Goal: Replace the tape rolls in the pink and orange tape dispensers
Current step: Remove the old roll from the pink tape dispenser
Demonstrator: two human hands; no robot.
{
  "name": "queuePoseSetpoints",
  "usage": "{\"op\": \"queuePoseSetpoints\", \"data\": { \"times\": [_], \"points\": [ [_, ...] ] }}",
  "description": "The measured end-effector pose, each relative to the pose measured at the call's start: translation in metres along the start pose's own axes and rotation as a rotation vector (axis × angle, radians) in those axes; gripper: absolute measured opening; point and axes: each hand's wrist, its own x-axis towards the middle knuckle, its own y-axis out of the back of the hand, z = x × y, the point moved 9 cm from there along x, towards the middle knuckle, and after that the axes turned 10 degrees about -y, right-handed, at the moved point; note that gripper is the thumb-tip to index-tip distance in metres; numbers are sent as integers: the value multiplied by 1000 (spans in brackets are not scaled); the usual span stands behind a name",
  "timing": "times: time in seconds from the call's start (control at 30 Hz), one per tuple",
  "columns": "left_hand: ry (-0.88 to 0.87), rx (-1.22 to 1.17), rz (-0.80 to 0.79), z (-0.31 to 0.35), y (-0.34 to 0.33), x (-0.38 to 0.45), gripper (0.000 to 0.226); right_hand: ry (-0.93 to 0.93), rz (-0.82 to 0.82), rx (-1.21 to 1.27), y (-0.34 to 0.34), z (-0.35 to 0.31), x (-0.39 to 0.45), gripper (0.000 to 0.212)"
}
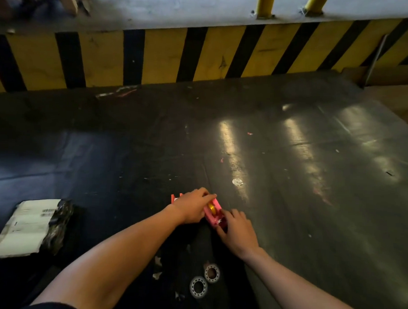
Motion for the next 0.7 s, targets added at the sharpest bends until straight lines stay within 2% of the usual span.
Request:
{"op": "queuePoseSetpoints", "data": {
  "times": [0.33, 0.5, 0.7],
  "points": [
    [37, 109, 109, 13, -14, -14, 68, 141, -123, -93, 16, 20, 13, 51],
    [57, -31, 197, 25, -21, -20, 63, 244, -61, -87, 24, 5, 11, 47],
    [108, -197, 320, 27, -28, -32, 66, 282, 7, 7, 24, -6, 9, 28]
  ]
}}
